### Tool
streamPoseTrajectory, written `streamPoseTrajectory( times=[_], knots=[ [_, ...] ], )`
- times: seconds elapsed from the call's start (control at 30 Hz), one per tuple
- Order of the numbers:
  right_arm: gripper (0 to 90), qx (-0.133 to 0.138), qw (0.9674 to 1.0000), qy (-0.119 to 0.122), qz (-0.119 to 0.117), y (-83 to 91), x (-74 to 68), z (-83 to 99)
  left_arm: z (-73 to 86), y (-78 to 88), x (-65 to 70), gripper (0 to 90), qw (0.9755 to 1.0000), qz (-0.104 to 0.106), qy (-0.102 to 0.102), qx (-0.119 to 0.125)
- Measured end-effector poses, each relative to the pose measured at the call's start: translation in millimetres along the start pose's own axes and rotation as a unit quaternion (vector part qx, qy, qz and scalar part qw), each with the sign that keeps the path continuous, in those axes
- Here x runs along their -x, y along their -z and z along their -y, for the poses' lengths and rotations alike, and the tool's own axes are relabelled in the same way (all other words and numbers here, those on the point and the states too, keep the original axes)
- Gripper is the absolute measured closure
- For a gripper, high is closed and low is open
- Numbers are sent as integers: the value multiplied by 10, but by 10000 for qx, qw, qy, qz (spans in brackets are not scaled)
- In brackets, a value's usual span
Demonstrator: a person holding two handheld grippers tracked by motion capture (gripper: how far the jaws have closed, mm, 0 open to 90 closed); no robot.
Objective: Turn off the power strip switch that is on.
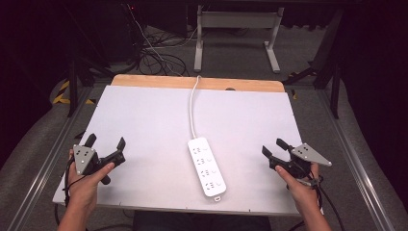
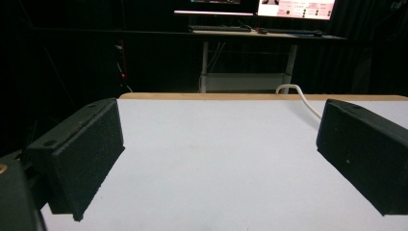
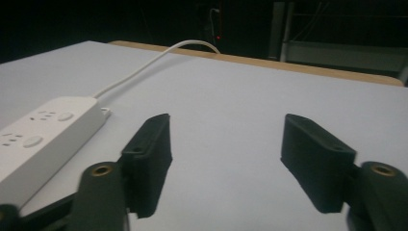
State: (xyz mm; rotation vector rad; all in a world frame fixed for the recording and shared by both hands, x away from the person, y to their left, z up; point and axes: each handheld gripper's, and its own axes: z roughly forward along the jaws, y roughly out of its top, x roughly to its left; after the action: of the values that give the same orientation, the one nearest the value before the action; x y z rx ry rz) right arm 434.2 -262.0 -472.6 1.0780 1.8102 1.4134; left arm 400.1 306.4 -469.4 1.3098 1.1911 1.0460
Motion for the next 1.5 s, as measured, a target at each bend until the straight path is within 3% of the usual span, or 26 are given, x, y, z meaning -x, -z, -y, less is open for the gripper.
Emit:
streamPoseTrajectory(
  times=[0.13, 0.17, 0.2, 0.33, 0.43, 0.53, 0.6, 0.67, 0.8, 1.2, 1.5],
  knots=[
    [659, -97, 9999, 108, -59, 43, 15, -28, 1, -19, 0, 30, 10000, 34, -6, -12],
    [659, -97, 9999, 108, -59, 43, 15, -28, 1, -19, 0, 30, 10000, 34, -6, -12],
    [792, -39, 9998, 89, -151, 79, 31, -46, 1, -21, 0, 31, 10000, 40, -5, -12],
    [897, -152, 9986, -297, -402, 123, 60, -83, 1, -30, -5, 33, 10000, 48, 8, -16],
    [900, -364, 9962, -563, -553, 141, 78, -118, 4, -34, -6, 34, 10000, 41, -10, -50],
    [900, -629, 9947, -583, -560, 156, 83, -191, 7, -32, -9, 34, 10000, 28, -33, -53],
    [900, -655, 9946, -587, -557, 159, 88, -216, 9, -30, -11, 34, 10000, 27, -39, -57],
    [900, -774, 9922, -790, -569, 152, 113, -286, 10, -23, -19, 34, 10000, 21, -37, -67],
    [900, -782, 9921, -799, -574, 104, 112, -390, 13, -19, -22, 34, 10000, 11, -31, -65],
    [900, -1062, 9902, -460, -780, -137, -168, -569, 27, -17, -26, 35, 9999, -1, -96, -124],
    [900, -1247, 9853, -280, -1133, -445, -493, -640, 34, -11, -31, 36, 9998, 4, -100, -141]
  ],
)
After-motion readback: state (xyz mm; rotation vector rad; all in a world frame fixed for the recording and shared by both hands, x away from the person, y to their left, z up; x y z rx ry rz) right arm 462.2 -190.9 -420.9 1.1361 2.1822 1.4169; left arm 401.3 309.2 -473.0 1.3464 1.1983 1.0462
